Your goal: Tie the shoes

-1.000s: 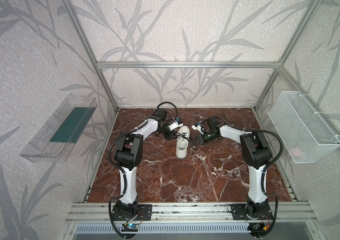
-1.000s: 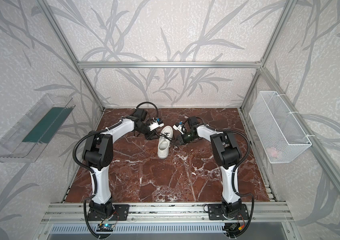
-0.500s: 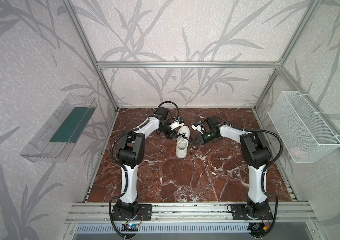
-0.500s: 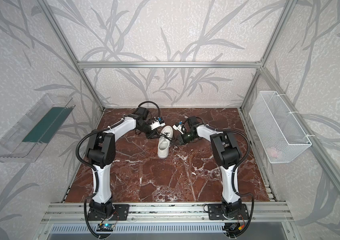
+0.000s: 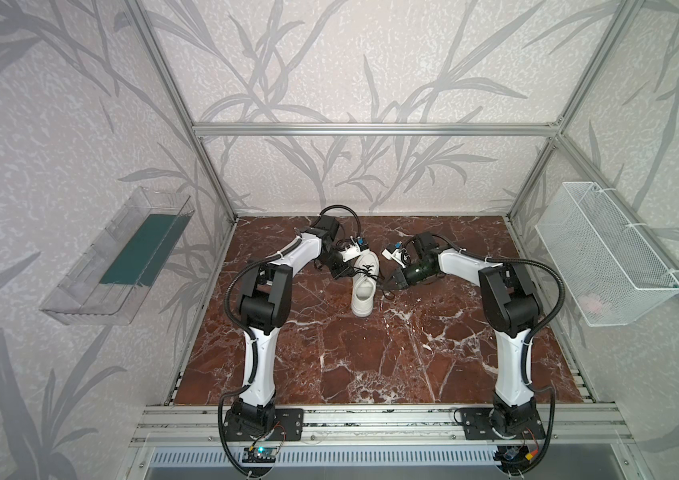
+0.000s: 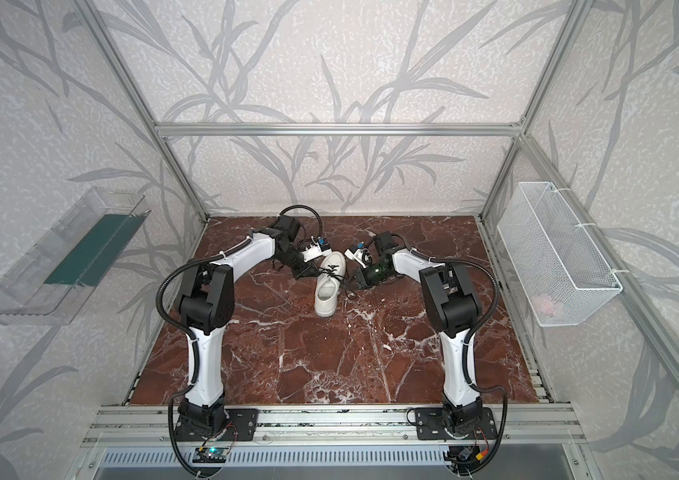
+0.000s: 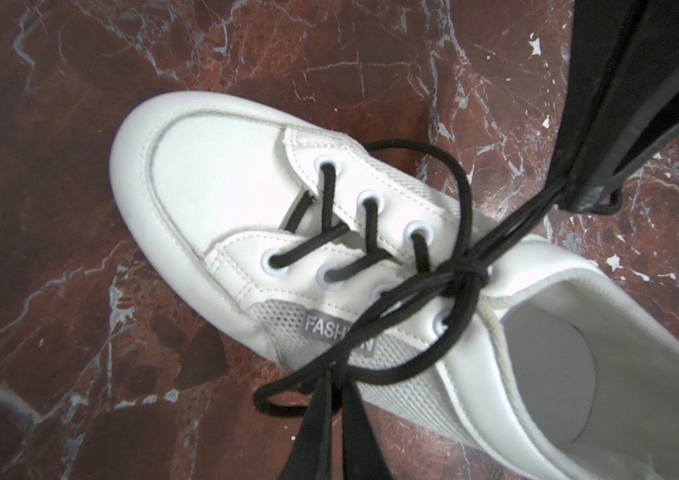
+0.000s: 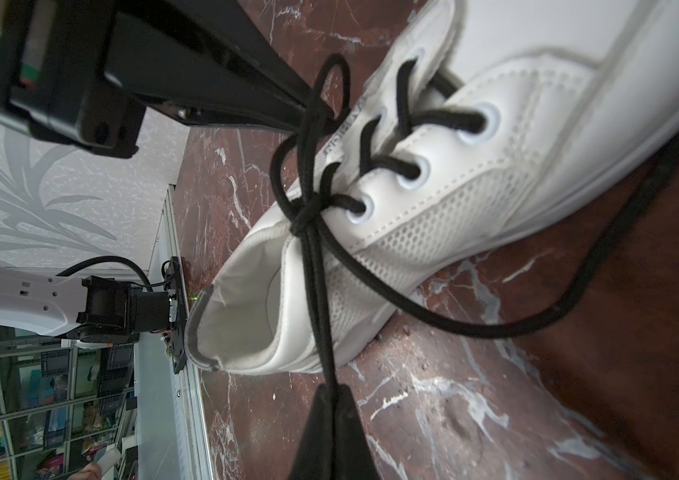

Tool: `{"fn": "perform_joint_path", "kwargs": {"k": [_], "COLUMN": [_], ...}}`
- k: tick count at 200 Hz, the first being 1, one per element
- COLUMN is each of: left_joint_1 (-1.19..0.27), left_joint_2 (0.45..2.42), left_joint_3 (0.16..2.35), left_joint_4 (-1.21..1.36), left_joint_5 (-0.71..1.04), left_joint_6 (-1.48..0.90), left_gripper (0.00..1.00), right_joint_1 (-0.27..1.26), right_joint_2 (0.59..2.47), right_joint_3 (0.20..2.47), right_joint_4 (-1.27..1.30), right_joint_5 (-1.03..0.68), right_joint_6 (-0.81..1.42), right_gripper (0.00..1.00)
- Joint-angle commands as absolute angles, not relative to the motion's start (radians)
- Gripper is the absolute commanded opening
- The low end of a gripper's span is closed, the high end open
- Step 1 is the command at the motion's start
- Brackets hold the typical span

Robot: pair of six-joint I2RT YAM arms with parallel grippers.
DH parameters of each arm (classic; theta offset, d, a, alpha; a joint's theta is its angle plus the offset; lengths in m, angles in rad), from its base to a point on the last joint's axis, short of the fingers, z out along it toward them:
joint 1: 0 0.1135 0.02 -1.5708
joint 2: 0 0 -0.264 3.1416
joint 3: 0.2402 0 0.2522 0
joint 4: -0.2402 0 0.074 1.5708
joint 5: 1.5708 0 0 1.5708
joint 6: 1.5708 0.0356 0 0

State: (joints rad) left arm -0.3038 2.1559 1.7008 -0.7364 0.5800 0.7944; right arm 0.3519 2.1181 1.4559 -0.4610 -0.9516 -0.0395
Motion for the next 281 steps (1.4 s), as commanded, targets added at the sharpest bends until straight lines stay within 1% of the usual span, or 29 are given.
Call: {"fn": "perform_joint_path", "kwargs": {"k": [1,42,53,96,137,223,260,281], "left_joint_1": [-0.304,-0.301,-0.301,-0.299,-0.297,-0.295,-0.295,-0.296], "left_joint_2": [2.131,2.117,2.115,2.105,2.103,2.089,2.083,2.087], "left_joint_3": [1.718,1.734,1.736,1.725,1.745,1.746,1.746,1.743], "left_joint_4": [-0.791,-0.837,-0.846,-0.842,-0.868,-0.887,-0.899,-0.905], "left_joint_5": [0.555,0.529,0.520,0.451,0.432,0.328,0.317,0.269], "left_joint_6": [0.832,0.861,0.868,0.876,0.897,0.937,0.955,0.970], "left_gripper": [0.06,0.05,0.00,0.00,0.00,0.00,0.00,0.00], "right_joint_1": [0.356,0.356,0.356,0.351,0.338,0.324,0.319,0.319], "right_joint_2": [2.132,2.131,2.131,2.131,2.128,2.129,2.129,2.129], "right_joint_3": [1.471,1.462,1.459,1.447,1.430,1.418,1.413,1.415], "right_joint_4": [-0.494,-0.488,-0.485,-0.482,-0.474,-0.470,-0.463,-0.462], "right_joint_5": [-0.965,-0.965,-0.967,-0.968,-0.983,-0.986,-0.992,-0.992], "right_joint_6": [-0.057,-0.058,-0.056,-0.057,-0.058,-0.059,-0.053,-0.051], "right_gripper": [0.00,0.00,0.00,0.00,0.00,0.00,0.00,0.00]}}
